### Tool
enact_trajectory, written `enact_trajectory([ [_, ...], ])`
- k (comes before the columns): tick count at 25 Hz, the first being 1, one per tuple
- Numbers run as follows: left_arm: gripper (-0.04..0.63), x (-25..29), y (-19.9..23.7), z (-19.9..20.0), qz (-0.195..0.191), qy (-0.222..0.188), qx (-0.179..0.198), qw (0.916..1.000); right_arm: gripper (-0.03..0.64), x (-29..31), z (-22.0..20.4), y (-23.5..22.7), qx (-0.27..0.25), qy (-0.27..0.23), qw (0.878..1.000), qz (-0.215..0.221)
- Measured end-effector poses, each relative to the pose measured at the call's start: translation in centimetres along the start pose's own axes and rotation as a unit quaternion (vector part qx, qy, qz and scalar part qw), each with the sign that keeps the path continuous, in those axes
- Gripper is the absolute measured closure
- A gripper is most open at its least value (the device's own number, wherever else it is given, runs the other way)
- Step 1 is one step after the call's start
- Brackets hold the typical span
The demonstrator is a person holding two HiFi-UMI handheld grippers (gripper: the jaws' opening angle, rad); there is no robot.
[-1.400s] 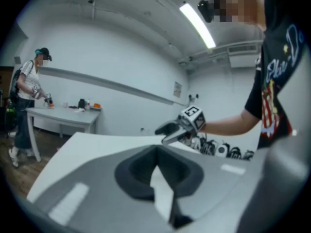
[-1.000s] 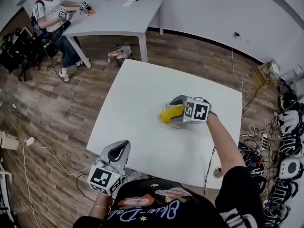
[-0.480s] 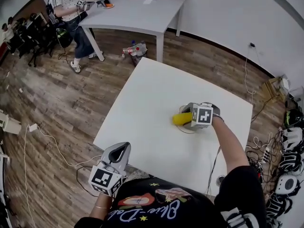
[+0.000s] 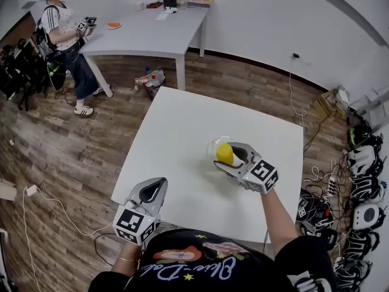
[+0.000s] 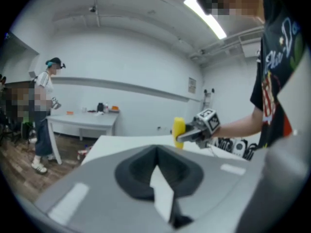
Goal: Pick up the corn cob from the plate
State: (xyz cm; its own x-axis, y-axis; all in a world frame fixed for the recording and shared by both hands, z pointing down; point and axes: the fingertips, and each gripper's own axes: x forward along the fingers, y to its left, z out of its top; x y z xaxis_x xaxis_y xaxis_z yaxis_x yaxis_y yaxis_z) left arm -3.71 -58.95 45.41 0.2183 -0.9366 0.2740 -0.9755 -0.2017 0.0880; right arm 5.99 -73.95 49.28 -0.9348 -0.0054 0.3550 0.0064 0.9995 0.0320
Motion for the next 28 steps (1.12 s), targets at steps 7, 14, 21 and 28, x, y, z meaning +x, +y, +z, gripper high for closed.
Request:
enact_trajectory([
  [7,0.598,4.4,-4.4,3.7,-0.11,-0.044,0.083,0.9895,0.362,-4.7,7.4,5.0,0.053,-0.155,0.983,-0.082],
  [14,0.598,7.2,-6.8,3.9,-0.161,-0.042,0.084,0.9825,0.362,-8.6,6.0,6.3,0.099,-0.18,0.963,-0.173],
  [21,0.598,8.6,-7.7,4.3,-0.184,-0.045,0.087,0.9781,0.362,-10.9,6.2,4.9,0.09,-0.186,0.951,-0.228],
  [28,0.598,8.9,-8.0,5.0,-0.178,-0.052,0.087,0.9788,0.362,-11.5,6.2,4.5,0.089,-0.184,0.953,-0.226],
])
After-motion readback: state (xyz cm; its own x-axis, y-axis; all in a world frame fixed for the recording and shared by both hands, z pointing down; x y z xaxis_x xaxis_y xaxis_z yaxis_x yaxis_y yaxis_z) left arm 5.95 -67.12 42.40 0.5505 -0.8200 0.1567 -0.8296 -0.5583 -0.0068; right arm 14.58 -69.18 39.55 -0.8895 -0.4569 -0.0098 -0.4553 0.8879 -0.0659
